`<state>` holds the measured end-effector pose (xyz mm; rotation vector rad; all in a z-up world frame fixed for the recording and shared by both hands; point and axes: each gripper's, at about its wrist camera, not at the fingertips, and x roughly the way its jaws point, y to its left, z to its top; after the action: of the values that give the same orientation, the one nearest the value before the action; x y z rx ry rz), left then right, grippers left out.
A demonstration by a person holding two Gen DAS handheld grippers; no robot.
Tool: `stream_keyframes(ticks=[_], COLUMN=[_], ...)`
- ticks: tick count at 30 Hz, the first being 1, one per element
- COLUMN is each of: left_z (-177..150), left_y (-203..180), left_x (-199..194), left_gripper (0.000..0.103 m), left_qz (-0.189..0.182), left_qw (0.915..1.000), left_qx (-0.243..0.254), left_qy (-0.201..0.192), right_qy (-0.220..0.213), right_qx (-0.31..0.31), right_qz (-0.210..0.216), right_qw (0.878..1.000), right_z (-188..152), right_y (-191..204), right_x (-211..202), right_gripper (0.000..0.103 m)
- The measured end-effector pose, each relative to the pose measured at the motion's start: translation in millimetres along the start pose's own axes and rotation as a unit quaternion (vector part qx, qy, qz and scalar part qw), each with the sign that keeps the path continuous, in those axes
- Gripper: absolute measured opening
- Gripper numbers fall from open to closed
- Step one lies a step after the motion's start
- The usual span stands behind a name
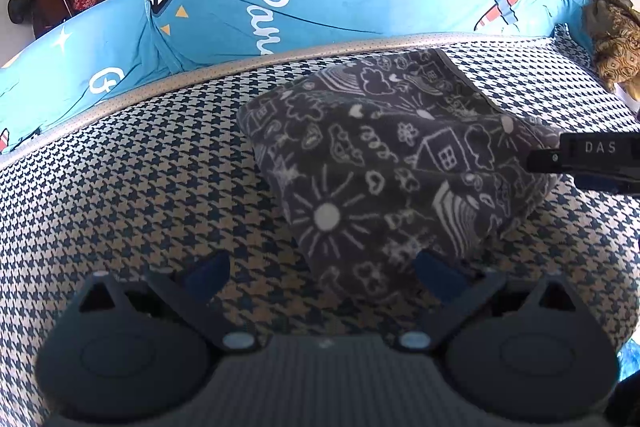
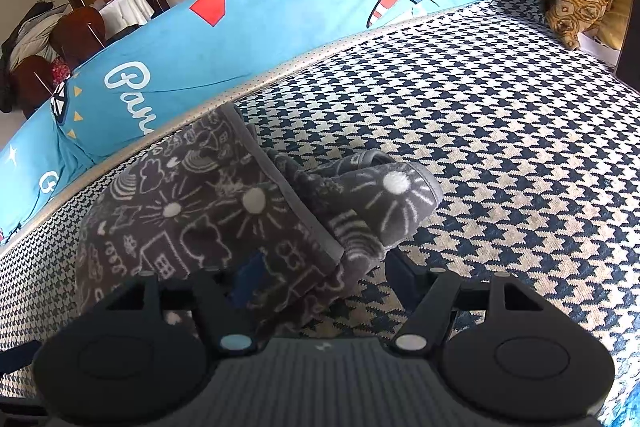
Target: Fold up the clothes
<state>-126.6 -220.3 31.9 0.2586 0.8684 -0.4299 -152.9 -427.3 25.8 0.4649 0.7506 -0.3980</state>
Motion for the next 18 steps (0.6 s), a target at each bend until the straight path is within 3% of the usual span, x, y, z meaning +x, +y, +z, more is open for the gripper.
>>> stream_keyframes(ticks=[18], left_z=[-11], left_y=[0], left_x=[-10], left_gripper=[0.103], left_qz=[-0.001], left_qw=[1.0], left_qx=[0.0], left_qy=[-0.001], right_qy=[-0.008], right_qx=[-0.036], right_qz=[0.007], right_qw=[0.999], right_z=[-2], right_y=[15], right_x=[-19], right_gripper=[0.068])
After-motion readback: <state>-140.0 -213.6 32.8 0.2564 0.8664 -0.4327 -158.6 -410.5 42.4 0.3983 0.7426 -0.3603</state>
